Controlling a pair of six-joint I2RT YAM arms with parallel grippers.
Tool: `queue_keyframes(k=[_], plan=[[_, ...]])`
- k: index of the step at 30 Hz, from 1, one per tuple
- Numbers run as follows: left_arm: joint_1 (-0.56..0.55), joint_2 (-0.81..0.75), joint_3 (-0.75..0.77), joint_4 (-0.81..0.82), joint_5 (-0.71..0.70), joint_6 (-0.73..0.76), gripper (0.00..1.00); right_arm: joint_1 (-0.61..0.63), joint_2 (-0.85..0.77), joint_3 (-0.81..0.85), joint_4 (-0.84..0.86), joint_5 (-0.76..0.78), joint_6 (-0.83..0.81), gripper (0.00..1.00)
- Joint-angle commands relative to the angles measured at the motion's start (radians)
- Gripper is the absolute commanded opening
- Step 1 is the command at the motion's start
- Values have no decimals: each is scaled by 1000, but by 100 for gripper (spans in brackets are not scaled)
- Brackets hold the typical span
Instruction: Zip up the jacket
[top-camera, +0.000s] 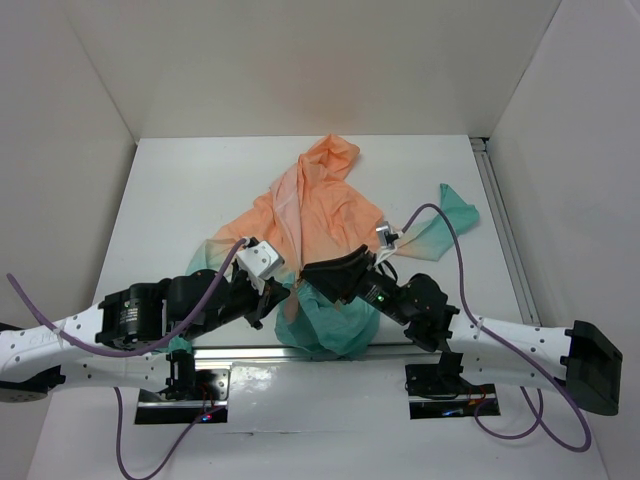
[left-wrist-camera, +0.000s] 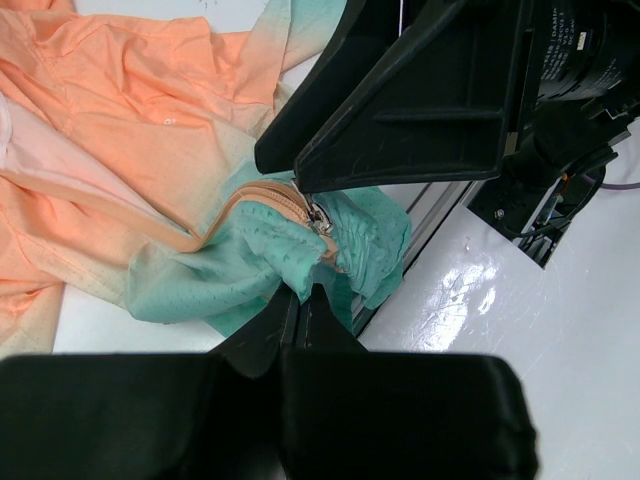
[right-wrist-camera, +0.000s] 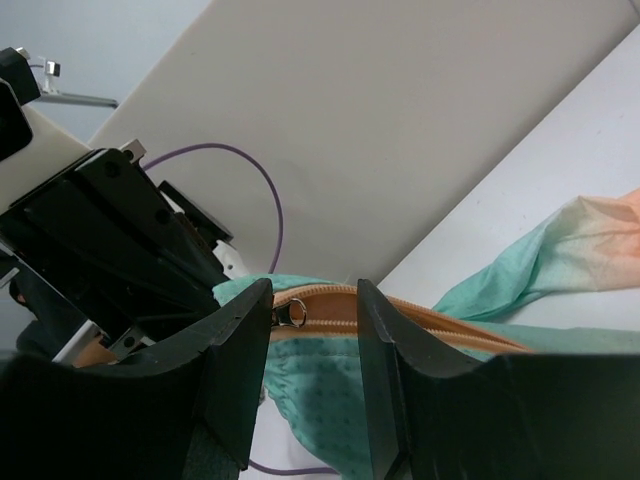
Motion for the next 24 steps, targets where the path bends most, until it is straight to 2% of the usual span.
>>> queue_keyframes(k=[1,15,24], plan=[[-4,-5,37,31,-15,19,0,-5,3,-8,85,-18,28,46],[-4,4,37,31,-15,19,0,4,-8,-17,97,-38,50,42],[-4,4,37,31,-15,19,0,64,-17,-27,74,-15,50,41]])
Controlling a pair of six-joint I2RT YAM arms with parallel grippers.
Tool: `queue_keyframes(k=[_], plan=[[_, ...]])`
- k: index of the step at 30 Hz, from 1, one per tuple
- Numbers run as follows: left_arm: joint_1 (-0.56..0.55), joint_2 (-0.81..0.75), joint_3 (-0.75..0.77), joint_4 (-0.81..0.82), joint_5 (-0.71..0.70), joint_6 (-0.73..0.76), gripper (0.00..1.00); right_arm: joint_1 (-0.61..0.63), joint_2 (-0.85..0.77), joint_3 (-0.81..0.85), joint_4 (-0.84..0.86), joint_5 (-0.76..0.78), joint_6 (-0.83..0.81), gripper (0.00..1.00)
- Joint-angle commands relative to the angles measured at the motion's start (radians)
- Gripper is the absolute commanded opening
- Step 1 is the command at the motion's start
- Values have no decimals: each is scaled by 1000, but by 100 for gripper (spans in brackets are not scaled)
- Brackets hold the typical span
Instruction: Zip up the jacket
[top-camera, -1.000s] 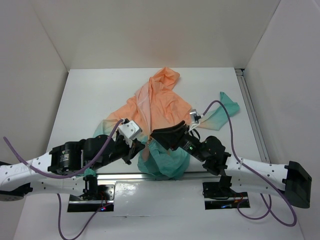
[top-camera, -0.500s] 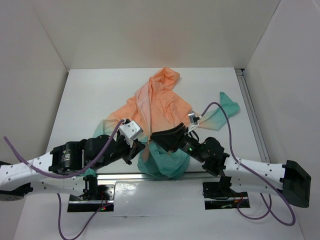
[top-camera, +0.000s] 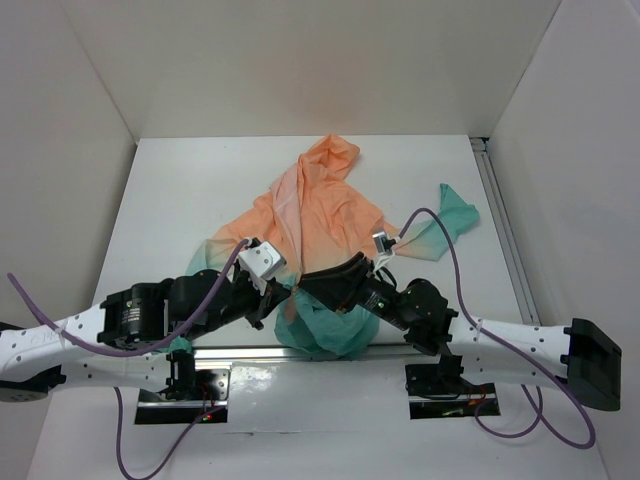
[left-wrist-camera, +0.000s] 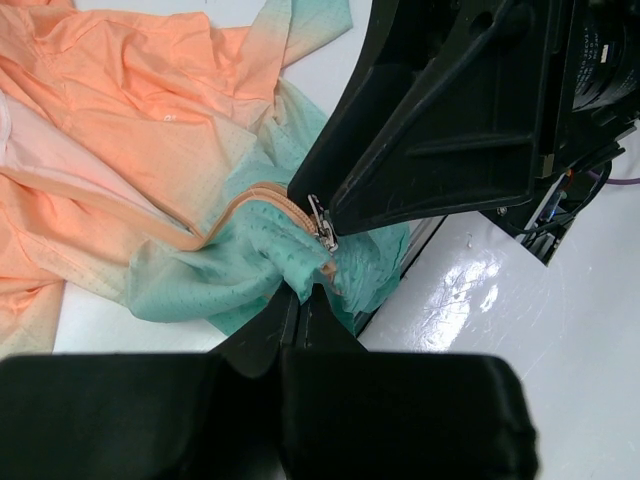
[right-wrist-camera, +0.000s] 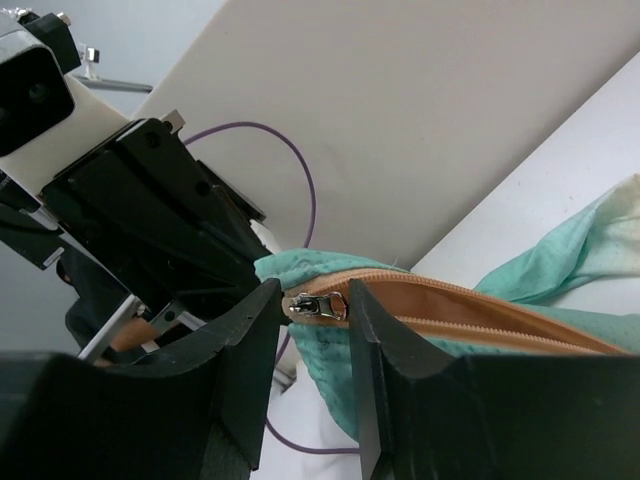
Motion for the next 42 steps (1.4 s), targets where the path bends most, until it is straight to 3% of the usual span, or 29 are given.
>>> queue_keyframes(k=[1,8,16,23,32,42], plan=[[-4,-4,37,34,-15,19,0,17,-25,-3,35,17,6,39],[-4,-13,37,34,-24,19,0,35,-25,-3,35,27,-3,36],[-4,-13,37,34,-24,19,0,35,-34,-3,0,56,-3,0],[-4,-22,37,34,-15,19,0,44,-34,9,-9,122,-33,0],[-4,-50,74,13,-15,19,0,44,118,172,-129,263,-138,0],[-4,-81,173,-47,5,38,0,-49,276,307,-242,295,-144,0]])
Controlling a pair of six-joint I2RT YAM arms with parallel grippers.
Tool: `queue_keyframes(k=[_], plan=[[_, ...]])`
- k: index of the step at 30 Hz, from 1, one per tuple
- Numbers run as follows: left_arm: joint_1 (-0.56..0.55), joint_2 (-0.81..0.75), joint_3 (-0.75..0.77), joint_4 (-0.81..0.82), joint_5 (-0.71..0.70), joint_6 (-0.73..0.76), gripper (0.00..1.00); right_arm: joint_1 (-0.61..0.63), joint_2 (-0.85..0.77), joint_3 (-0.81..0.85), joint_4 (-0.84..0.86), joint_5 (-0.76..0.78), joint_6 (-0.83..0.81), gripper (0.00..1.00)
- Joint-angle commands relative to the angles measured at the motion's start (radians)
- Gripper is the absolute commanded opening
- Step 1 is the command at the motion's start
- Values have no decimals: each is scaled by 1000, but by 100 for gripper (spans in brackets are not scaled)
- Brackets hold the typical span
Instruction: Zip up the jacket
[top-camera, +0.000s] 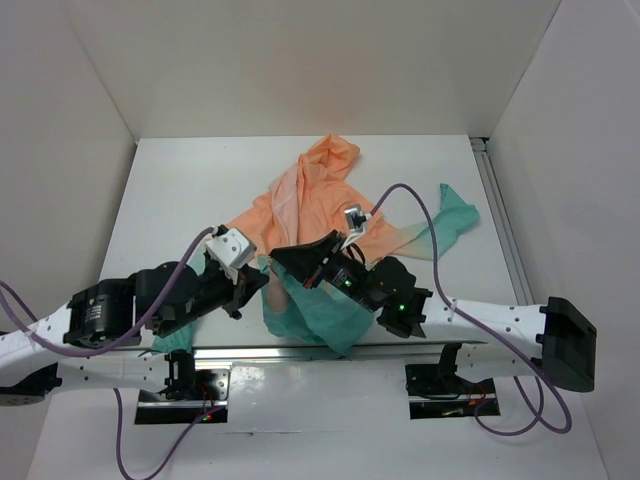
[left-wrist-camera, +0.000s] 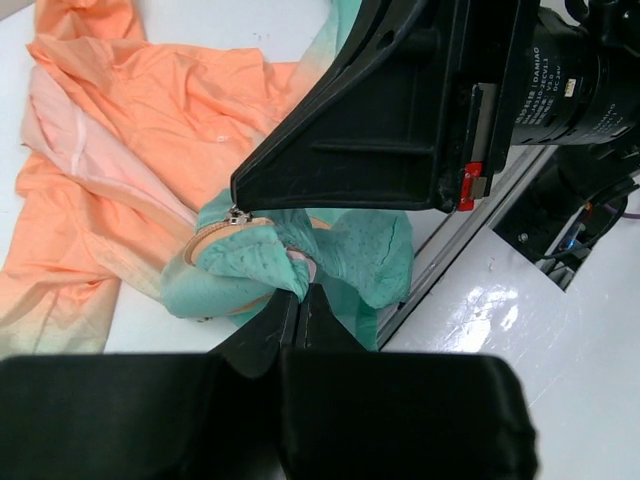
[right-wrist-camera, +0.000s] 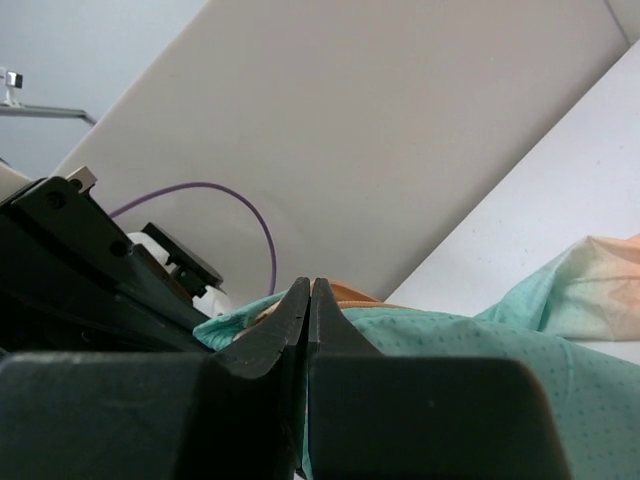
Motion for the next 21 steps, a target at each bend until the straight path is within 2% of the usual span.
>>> queue_keyframes(k=[1,14,21], plan=[[-15,-20,83,46,63,14,0,-68,64,68,-194,187,-46,0],[-15,-34,83,28,72,24,0,-117,297,278,-530,403,29,0],[-15,-34,83,17,72,14,0,-145,334,302,-585,453,54,0]])
